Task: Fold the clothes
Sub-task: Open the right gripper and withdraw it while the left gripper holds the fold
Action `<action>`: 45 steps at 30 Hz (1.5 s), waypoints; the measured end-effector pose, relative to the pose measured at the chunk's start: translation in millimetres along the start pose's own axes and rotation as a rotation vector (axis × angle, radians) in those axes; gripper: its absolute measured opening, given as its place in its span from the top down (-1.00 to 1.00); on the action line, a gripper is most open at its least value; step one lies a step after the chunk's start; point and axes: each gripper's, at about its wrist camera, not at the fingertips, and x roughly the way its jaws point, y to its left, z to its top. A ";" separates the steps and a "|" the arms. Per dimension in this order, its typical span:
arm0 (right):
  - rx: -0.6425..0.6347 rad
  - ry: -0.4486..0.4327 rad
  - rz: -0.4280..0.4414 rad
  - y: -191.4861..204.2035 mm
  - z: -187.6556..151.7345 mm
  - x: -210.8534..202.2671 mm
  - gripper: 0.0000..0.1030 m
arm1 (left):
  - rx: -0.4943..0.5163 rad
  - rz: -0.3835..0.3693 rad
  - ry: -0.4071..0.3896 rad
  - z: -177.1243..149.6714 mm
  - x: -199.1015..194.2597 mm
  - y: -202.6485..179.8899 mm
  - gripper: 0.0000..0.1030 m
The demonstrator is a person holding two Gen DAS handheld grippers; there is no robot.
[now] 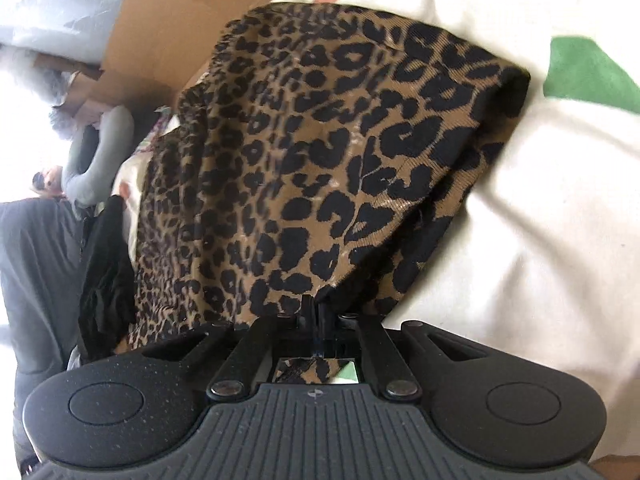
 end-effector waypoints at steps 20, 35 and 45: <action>-0.056 0.045 -0.072 -8.6 -6.7 -15.8 0.85 | -0.008 0.017 0.100 8.1 18.5 0.8 0.72; -0.149 -0.197 -0.171 -18.8 27.3 -80.3 0.29 | 0.063 0.042 0.086 5.0 9.0 -1.4 0.79; -0.235 -0.259 -0.268 -31.7 57.1 -75.2 0.29 | 0.059 0.051 0.085 3.8 8.2 -0.1 0.79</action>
